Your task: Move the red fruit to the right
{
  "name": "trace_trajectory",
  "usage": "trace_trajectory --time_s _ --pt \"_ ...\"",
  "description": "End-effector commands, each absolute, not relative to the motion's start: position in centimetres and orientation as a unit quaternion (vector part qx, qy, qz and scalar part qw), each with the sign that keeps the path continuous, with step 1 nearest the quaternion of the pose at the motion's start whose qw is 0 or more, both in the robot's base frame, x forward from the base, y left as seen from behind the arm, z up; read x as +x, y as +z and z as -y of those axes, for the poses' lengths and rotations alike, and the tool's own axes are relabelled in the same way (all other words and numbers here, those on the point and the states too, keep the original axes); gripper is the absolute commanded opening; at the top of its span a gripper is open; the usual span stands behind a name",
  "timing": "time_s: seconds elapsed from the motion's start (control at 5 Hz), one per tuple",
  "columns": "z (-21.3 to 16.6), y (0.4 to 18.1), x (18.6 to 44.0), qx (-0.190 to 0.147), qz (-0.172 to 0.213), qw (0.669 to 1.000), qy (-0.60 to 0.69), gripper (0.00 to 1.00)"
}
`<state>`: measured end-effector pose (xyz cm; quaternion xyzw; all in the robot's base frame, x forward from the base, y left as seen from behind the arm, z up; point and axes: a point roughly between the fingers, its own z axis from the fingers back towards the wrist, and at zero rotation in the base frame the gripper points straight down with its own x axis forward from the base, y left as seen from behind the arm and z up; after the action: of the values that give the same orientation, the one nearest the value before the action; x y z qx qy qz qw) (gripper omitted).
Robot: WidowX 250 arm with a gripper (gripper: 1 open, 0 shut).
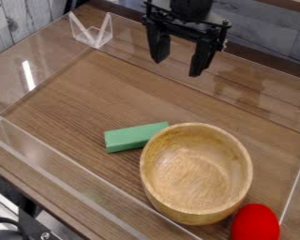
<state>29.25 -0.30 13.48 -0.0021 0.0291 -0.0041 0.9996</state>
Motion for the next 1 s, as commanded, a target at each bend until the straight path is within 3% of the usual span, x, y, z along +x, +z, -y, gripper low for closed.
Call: trace_trajectory --time_s 0.0,0.4,0.8 --pt "0.8 12.4 28.7 -0.005 -0.046 0.999 -0.009 1.0" --pt "6.3 10.8 25.1 -0.016 -0.068 0.993 -0.091 1.0" --pt "12.7 9.7 21.7 -0.02 -0.064 0.983 -0.173 1.0"
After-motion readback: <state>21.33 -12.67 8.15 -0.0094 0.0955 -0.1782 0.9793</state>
